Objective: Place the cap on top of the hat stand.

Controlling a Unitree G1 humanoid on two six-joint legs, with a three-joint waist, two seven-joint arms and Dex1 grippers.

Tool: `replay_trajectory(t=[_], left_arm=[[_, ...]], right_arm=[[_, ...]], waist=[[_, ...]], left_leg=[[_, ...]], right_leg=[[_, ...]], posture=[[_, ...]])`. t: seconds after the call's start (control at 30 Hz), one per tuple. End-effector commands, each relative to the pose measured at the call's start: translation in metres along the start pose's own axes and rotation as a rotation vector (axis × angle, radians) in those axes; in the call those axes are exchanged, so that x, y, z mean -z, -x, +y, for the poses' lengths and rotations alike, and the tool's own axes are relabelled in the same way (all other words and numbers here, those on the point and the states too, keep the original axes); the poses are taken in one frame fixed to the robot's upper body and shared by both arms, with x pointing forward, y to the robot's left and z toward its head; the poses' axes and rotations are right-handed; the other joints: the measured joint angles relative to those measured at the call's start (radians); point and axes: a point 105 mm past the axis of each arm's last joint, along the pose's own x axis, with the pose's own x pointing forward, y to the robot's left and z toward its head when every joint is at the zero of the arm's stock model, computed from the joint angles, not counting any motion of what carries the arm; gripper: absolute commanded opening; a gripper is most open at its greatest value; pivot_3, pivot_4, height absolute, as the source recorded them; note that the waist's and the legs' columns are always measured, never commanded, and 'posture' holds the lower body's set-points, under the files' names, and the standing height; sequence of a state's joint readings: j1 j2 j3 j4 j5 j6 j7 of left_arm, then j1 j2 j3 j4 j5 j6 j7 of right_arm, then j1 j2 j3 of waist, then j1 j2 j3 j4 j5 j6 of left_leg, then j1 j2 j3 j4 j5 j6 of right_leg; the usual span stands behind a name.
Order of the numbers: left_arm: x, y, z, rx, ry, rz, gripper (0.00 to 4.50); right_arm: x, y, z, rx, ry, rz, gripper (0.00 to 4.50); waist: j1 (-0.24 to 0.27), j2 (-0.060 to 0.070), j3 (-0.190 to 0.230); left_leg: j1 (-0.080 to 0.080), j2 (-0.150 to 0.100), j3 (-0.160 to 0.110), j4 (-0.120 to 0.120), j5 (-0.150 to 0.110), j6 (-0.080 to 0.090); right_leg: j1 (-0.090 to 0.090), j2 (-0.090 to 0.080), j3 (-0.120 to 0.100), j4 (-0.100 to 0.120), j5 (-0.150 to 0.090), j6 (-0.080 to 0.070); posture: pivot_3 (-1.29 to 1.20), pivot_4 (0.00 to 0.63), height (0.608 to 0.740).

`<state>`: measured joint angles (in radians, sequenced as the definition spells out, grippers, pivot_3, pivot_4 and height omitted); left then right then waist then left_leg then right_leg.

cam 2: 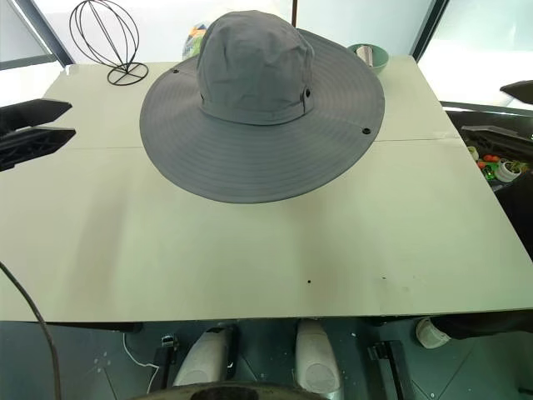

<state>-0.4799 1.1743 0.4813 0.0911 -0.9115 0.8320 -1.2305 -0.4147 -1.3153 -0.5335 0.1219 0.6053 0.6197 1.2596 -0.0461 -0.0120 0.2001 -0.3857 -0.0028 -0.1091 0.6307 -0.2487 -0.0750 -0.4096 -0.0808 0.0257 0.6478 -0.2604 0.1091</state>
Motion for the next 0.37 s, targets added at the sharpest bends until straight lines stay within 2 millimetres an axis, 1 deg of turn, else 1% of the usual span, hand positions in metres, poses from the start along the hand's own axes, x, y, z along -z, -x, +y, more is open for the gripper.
replay_trajectory(t=[0.03, 0.13, 0.3, 0.37], left_arm=[[-0.017, 0.006, 0.000, -0.013, -0.090, 0.000, 4.50], [-0.020, 0.007, 0.002, -0.019, -0.109, 0.002, 4.50], [-0.028, 0.006, 0.006, -0.043, -0.118, -0.023, 4.50], [-0.030, 0.006, 0.003, -0.040, -0.130, -0.028, 4.50]], right_arm=[[-0.019, -0.003, -0.003, -0.070, -0.076, -0.054, 4.45], [-0.024, -0.011, -0.009, -0.100, -0.100, -0.075, 4.45], [-0.021, -0.019, -0.014, -0.129, -0.111, -0.070, 4.45], [-0.021, -0.022, -0.014, -0.134, -0.116, -0.072, 4.45]], waist=[[-0.005, 0.001, 0.001], [-0.007, 0.002, 0.001], [-0.003, 0.002, 0.001], [-0.002, 0.002, 0.001]], left_leg=[[0.000, 0.000, 0.001, 0.000, 0.000, 0.000], [0.000, 0.000, 0.001, 0.000, 0.000, 0.000], [-0.005, 0.000, 0.001, 0.000, 0.000, 0.000], [-0.006, 0.000, 0.001, 0.000, 0.000, 0.000]], right_leg=[[0.000, 0.000, 0.000, 0.000, 0.000, 0.000], [-0.001, 0.000, 0.000, 0.000, 0.000, 0.000], [-0.005, 0.000, 0.000, 0.000, 0.000, 0.001], [-0.006, 0.000, 0.000, 0.000, 0.000, 0.001]], posture=[[0.00, 0.150, 0.740], [0.00, 0.150, 0.740], [0.00, 0.150, 0.740], [0.00, 0.150, 0.740]])
